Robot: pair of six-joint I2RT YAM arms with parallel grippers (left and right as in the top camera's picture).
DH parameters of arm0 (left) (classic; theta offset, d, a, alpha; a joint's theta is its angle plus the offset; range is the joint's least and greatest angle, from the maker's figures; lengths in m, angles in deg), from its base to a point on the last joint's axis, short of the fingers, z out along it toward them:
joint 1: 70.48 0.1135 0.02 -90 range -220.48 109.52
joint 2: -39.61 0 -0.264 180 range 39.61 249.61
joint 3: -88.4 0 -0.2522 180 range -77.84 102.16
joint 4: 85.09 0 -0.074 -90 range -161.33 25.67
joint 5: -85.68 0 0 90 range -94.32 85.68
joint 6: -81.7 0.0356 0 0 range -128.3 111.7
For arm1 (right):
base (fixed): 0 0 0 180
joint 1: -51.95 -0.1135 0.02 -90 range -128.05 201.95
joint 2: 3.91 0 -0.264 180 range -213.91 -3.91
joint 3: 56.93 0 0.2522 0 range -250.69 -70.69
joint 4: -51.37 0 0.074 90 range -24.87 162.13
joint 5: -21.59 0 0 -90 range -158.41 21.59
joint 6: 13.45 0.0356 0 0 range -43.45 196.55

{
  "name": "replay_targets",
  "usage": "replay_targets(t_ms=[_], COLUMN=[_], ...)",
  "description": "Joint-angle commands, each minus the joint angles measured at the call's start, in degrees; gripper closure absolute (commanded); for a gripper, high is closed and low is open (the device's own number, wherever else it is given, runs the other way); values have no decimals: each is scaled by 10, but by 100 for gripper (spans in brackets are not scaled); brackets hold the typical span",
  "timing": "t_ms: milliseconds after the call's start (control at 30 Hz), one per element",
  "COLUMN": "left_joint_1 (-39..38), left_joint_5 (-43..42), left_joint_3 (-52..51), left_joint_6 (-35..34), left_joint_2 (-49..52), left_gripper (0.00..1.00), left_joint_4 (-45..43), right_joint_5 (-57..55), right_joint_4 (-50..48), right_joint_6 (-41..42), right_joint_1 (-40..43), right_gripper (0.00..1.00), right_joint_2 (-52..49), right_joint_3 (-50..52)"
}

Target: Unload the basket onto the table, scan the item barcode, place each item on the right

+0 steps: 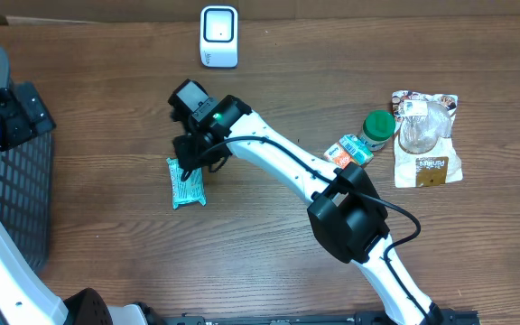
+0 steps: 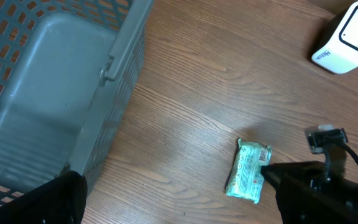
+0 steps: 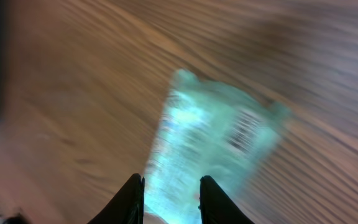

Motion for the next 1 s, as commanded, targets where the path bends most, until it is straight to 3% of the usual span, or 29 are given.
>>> replay_targets(t_ms=[0, 167, 433, 767, 967], left_joint_1=[-1, -1, -1, -1, -1], left_joint_5=[-6, -6, -6, -6, -6], left_joint_3=[6, 6, 6, 6, 6], left_joint_6=[9, 9, 9, 9, 9], left_joint_2=[2, 2, 2, 2, 2], left_gripper=[0, 0, 1, 0, 0], left_joint_4=[-1, -1, -1, -1, -1], right_joint_5=[51, 19, -8, -10, -4], right_joint_4=[-48, -74, -30, 51, 53], right_joint_6=[13, 30, 30, 30, 27], right_joint_1=[-31, -60, -59, 1, 50], right_gripper=[73, 72, 72, 79, 78], right_joint_2=[6, -7, -10, -10, -10], right_joint_3=[19, 47, 76, 76, 67])
